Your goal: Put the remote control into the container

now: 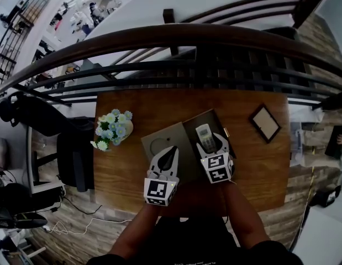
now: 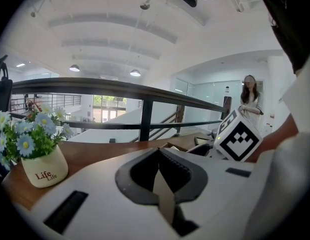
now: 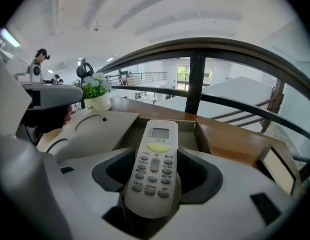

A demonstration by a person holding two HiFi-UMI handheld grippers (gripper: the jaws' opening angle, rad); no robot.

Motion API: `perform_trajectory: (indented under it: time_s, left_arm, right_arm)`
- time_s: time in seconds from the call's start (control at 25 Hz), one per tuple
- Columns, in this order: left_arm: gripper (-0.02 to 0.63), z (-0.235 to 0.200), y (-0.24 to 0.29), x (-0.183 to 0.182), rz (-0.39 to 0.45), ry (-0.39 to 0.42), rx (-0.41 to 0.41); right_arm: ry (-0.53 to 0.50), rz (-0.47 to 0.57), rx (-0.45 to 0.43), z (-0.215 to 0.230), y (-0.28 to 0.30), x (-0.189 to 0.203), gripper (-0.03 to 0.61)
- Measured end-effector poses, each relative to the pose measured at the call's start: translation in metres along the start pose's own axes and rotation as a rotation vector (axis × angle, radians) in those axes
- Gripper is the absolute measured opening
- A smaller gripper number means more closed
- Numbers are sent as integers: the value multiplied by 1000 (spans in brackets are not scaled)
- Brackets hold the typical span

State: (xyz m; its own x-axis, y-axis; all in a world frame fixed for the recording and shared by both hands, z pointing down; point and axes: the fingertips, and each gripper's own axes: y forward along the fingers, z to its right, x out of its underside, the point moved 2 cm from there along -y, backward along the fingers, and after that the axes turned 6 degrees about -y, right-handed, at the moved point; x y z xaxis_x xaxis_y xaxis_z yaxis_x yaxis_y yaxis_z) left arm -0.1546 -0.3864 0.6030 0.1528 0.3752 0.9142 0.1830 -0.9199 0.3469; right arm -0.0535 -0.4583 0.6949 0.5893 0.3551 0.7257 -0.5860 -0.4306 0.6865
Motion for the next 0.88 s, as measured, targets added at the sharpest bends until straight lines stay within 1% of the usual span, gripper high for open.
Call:
perform_trajectory:
  time_s: [0.24,0.56,0.88]
  left_arm:
    - [6,2,0,-4,12,-15,2]
    - [6,-1,2,-2,-5,-17,-13]
    - [6,-5,2,0,-12,-20,-23]
  right_arm:
    - [8,-58,-19,1,15,3,273]
    - [6,-143,-52,2,23,10,273]
    - [17,-159,-77,-1,28,13,273]
